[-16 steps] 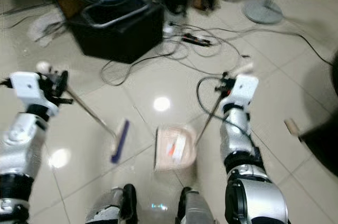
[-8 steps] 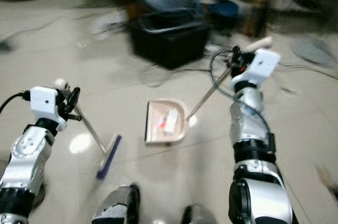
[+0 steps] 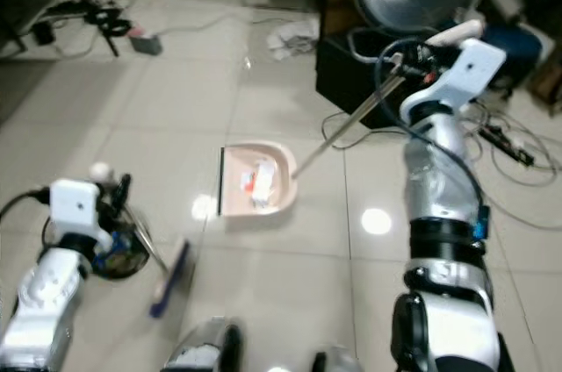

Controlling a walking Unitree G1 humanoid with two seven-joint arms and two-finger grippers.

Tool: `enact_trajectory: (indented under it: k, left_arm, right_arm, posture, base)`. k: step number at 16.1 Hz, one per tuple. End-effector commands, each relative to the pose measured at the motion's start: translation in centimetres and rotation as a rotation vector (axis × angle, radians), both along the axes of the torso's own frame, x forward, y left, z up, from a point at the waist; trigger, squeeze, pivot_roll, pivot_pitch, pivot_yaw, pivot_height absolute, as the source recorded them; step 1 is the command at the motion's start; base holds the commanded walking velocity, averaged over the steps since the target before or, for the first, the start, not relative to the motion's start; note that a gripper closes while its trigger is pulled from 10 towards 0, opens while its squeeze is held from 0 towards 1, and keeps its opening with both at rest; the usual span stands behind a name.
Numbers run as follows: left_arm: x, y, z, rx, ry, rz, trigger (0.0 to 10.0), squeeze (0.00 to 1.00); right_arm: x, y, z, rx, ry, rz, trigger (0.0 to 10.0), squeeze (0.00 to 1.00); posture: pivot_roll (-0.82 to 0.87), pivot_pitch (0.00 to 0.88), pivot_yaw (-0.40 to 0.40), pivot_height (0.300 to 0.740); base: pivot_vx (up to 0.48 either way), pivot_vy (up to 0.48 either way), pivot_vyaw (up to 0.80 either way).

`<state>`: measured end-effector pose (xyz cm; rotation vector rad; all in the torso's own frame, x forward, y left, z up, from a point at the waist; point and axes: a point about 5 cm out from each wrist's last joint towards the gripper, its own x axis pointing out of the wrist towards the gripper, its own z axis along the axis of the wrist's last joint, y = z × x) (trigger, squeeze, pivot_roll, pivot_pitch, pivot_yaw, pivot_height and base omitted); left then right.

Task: Sweep floor

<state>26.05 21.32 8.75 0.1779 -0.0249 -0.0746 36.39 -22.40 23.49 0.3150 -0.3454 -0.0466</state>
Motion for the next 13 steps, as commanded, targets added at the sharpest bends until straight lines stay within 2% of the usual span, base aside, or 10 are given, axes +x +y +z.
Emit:
enact_trajectory:
  k: [1, 4, 8, 13]
  left_arm:
    - [0.0, -0.1, 0.5, 0.007, -0.011, 0.000, 10.0, 0.00]
    - [-0.4, -1.0, 0.5, 0.031, -0.010, -0.018, 10.0, 0.00]
    - [-1.9, -1.8, 0.0, 0.033, 0.017, -0.060, 10.0, 0.00]
    - [-2.4, -1.5, 0.3, -0.007, 0.006, -0.038, 10.0, 0.00]
  right_arm:
    - [0.1, 0.6, 2.0, 0.015, -0.062, 0.034, 10.0, 0.00]
    - [0.3, 1.0, 1.9, -0.016, -0.051, 0.060, 10.0, 0.00]
    - [0.3, 0.9, 3.9, -0.015, -0.100, 0.068, 10.0, 0.00]
    - [0.6, 2.0, 5.2, 0.002, -0.141, 0.111, 10.0, 0.00]
  posture:
    - [0.08, 0.121, 0.021, 0.740]
    - [0.08, 0.151, 0.022, 0.740]
    - [0.08, 0.167, 0.014, 0.740]
    - [0.10, 0.164, -0.003, 0.740]
  base:
    - [0.000, 0.000, 0.80]
    - [0.000, 0.000, 0.80]
    - [0.000, 0.000, 0.80]
    - [0.000, 0.000, 0.80]
